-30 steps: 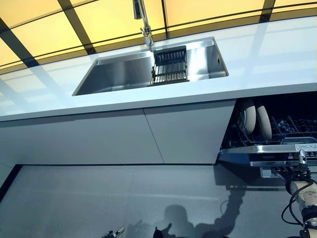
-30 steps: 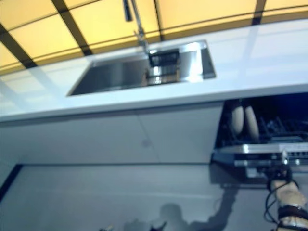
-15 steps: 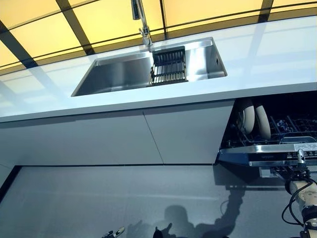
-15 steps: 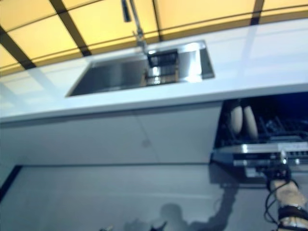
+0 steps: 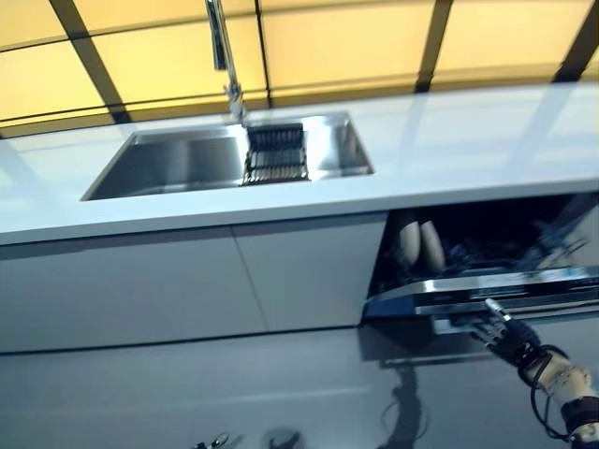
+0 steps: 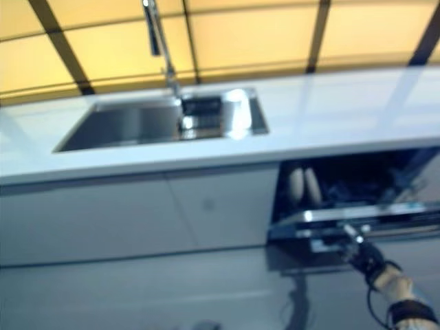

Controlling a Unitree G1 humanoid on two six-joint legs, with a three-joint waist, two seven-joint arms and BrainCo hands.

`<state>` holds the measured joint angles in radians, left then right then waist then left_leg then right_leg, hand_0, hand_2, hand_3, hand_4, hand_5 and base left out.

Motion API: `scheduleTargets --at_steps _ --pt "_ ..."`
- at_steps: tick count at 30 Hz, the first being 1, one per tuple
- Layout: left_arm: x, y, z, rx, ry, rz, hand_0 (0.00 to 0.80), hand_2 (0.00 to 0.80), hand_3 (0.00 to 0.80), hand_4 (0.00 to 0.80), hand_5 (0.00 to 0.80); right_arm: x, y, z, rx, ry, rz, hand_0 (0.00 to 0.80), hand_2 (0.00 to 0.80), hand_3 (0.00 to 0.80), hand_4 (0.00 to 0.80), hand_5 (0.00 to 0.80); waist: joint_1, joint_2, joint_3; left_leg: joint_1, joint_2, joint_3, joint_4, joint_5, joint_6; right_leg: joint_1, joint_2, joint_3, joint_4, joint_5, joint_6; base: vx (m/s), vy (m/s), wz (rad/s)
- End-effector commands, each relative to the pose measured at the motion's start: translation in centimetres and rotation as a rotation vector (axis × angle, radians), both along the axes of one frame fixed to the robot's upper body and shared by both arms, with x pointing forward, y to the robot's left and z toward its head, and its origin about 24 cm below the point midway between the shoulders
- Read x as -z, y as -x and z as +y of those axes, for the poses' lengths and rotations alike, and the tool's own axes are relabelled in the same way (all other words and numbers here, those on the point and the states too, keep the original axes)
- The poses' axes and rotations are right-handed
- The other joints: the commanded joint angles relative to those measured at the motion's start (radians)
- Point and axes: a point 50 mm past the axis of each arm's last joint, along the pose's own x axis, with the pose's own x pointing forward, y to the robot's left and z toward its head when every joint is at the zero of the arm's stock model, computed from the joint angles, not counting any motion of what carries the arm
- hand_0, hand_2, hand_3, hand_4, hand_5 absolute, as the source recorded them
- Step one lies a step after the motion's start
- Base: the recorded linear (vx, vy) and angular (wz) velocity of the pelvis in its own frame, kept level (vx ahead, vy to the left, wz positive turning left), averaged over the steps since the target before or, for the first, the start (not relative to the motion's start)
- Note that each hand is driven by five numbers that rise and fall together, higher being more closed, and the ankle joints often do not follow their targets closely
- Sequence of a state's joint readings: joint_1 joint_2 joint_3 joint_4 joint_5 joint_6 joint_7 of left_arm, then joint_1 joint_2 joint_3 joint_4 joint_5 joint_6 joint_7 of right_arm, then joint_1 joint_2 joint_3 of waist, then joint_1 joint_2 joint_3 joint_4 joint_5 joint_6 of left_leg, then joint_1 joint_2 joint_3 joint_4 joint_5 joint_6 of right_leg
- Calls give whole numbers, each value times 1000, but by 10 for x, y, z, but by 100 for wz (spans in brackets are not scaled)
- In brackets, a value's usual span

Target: Take plates into dishwasher

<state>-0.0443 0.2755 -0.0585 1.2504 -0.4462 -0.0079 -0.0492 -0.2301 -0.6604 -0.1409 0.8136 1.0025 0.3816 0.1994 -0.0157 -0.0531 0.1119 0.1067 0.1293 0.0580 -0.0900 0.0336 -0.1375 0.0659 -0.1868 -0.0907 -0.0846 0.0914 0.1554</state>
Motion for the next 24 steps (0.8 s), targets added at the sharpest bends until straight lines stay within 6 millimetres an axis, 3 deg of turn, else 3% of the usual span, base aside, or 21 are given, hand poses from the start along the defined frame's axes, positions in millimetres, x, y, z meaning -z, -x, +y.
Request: scheduleTargets --at_steps 1,8,14,24 --pt "-3 18 25 -13 -79 65 0 0 0 0 0 -12 -11 7 -134 76 -39 0 0 0 0 0 -16 -37 -95 -25 -16 2 3 -11 64 24 26 18 30 -14 -9 16 2 -10" --pt "-3 23 27 -25 -77 64 0 0 0 0 0 21 36 -6 -145 102 134 0 0 0 0 0 -34 -46 -82 -23 -12 17 3 -11 67 19 30 29 36 -15 -6 4 -4 -5" --pt "-4 23 31 -21 -81 63 0 0 0 0 0 39 56 -5 -85 45 163 0 0 0 0 0 -43 -51 -77 -22 -8 27 3 -12 67 16 33 36 33 -10 -1 -7 -14 -3" --pt "-7 9 30 5 -65 2 0 0 0 0 0 87 90 21 224 -224 109 0 0 0 0 0 -28 -19 -60 -20 -6 19 3 -14 74 10 32 35 40 -18 3 11 -49 -2"
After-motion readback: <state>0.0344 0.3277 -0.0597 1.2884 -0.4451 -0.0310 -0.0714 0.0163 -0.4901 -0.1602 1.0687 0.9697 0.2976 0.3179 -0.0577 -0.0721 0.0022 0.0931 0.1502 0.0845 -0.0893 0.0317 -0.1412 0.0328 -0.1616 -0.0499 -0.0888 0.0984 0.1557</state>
